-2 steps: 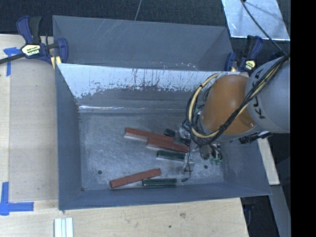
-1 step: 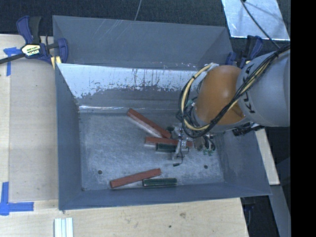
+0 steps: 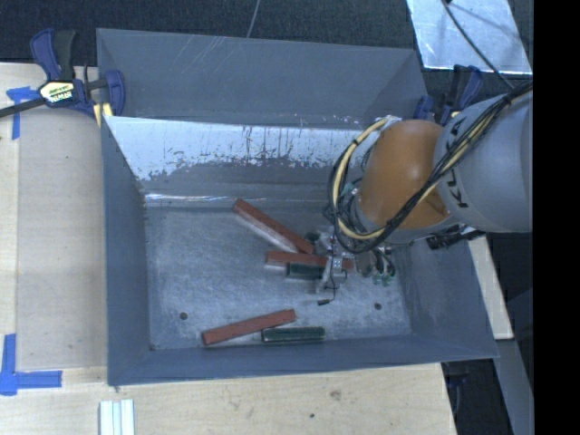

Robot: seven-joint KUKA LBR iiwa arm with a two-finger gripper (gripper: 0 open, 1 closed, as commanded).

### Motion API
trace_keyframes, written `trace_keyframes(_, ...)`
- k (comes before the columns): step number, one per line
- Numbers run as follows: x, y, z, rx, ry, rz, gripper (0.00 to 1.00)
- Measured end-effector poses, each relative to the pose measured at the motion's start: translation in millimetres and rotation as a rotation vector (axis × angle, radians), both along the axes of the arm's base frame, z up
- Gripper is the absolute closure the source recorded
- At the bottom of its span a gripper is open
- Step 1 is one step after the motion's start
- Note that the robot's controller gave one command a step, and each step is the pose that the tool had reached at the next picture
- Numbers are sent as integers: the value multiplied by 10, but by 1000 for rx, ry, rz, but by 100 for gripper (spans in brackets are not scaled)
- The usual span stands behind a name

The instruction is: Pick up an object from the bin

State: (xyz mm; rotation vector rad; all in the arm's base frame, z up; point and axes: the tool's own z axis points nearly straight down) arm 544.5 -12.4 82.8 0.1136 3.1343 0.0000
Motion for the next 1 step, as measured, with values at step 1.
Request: trace_keyframes(1, 103, -131, 1215, 0, 2, -47, 100)
